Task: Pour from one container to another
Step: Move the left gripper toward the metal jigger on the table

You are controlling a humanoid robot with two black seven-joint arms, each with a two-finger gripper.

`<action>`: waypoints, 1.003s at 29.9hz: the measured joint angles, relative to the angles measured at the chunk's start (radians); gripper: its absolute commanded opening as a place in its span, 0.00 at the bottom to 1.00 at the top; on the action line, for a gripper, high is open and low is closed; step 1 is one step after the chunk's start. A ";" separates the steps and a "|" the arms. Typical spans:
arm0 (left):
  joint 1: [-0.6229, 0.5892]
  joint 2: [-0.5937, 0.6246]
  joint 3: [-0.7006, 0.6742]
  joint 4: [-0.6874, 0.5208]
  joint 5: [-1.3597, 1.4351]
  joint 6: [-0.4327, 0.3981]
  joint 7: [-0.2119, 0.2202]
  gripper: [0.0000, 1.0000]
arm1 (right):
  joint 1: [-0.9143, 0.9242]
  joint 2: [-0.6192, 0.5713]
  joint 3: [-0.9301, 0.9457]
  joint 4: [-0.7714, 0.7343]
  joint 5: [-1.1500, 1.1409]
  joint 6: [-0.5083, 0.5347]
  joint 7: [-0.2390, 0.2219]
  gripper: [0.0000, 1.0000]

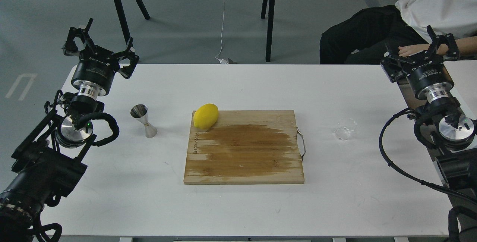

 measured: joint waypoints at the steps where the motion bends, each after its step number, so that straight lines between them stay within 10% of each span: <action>1: 0.001 0.000 0.002 -0.005 0.000 0.001 0.001 1.00 | 0.000 0.001 -0.001 0.000 0.000 0.000 0.000 1.00; 12: 0.020 0.058 0.071 -0.109 0.005 0.013 0.007 1.00 | -0.047 -0.018 0.000 0.113 0.000 0.000 -0.001 1.00; 30: 0.165 0.553 0.168 -0.602 0.601 0.197 -0.008 0.99 | -0.099 -0.023 0.028 0.141 0.004 0.000 -0.001 1.00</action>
